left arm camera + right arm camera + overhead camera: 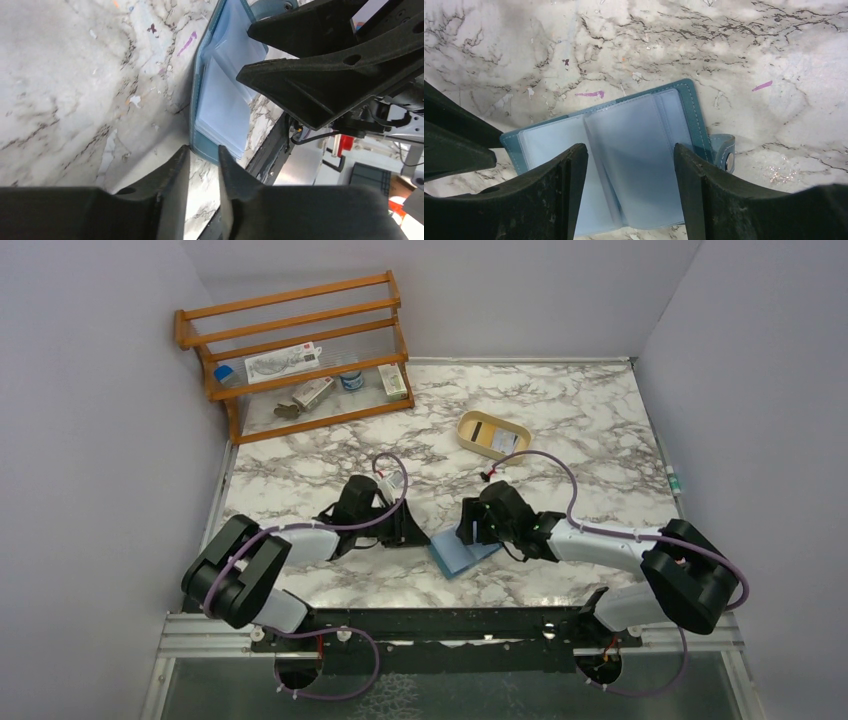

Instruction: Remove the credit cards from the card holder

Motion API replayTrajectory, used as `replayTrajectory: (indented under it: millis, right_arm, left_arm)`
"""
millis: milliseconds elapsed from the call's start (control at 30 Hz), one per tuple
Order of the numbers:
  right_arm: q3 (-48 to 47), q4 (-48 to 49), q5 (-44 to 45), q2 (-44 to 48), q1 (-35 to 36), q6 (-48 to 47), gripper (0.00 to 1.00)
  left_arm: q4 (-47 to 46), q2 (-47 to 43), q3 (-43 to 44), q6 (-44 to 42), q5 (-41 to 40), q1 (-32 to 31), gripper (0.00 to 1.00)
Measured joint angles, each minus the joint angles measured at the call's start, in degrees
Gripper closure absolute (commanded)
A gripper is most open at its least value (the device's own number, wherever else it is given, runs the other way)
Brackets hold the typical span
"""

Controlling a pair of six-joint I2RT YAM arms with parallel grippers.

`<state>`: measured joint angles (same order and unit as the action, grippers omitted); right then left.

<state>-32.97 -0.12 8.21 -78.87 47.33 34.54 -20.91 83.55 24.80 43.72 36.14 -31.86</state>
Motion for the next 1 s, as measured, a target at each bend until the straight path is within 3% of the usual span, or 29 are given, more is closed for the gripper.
replayTrajectory:
  millis: [67, 133, 500, 1000]
  right_arm:
    - [0.2, 0.57, 0.0, 0.02, 0.0, 0.15, 0.29]
    - [0.37, 1.07, 0.0, 0.02, 0.0, 0.37, 0.29]
    - [1.14, 3.74, -0.37, -0.2, 0.0, 1.22, 0.28]
    - [1.77, 6.4, -0.79, -0.9, 0.0, 1.86, 0.28]
  left_arm:
    - [-0.94, -1.53, -1.84, 0.66, 0.85, 0.87, 0.55]
    - [-2.43, -2.75, -3.54, 1.68, 1.33, 1.44, 0.53]
    - [-17.05, -1.27, -13.49, 9.86, 0.7, 0.17, 0.52]
    - [-23.71, -16.15, -24.22, 21.75, -20.79, -6.38, 0.52]
